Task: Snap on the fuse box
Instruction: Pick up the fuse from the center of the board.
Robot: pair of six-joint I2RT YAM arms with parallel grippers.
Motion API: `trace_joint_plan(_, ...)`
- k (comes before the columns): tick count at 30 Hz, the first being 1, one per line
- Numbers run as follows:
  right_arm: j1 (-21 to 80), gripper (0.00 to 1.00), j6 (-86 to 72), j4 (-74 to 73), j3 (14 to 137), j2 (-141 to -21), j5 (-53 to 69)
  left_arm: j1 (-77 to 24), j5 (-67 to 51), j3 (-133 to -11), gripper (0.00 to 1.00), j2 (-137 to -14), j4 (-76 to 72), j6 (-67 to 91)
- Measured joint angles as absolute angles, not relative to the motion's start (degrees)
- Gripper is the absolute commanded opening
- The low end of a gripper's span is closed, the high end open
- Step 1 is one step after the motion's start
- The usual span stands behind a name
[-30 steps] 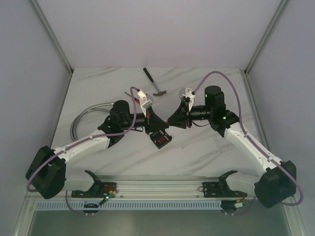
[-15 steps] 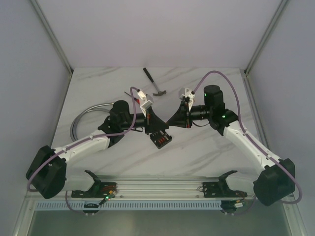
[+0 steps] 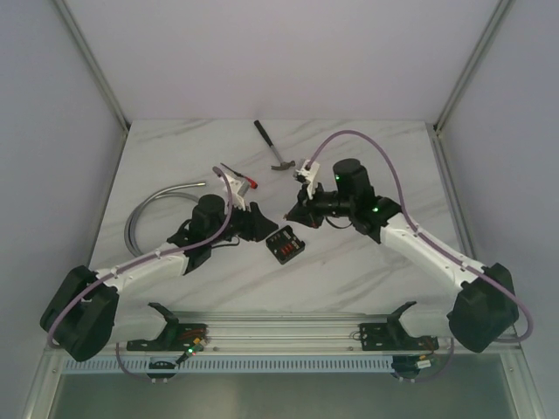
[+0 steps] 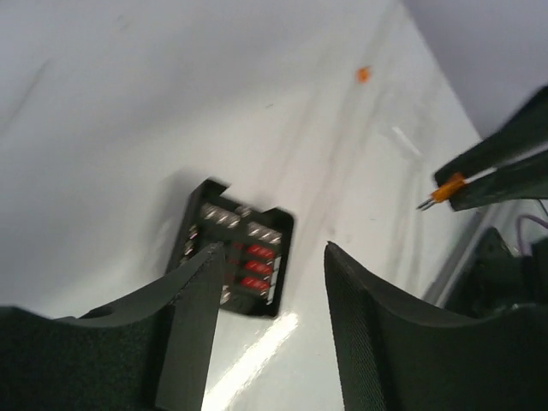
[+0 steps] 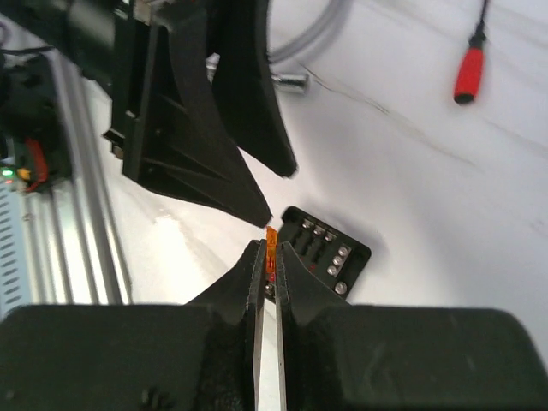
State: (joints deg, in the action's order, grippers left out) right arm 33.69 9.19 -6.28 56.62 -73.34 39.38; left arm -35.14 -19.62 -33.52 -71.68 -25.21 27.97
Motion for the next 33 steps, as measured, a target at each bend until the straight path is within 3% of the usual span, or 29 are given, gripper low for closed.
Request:
trace_joint_plan(8,41.3,0.00,5.6,-5.5,56.6,-78.7,19.9,-33.8,-7.5,-29.1,0.75,-71.0,-20.1,38.1)
trace_joint_plan(13,44.3,0.00,3.8,-2.9,55.8,-82.1,11.5,-33.6,-5.2,-29.0,0.78,-72.7,-19.4,43.3)
trace_joint_plan(33,51.9,0.00,0.2,0.4,54.1,-92.8,1.7,-32.6,-3.8,-27.5,0.77,-79.1,-18.8,55.7)
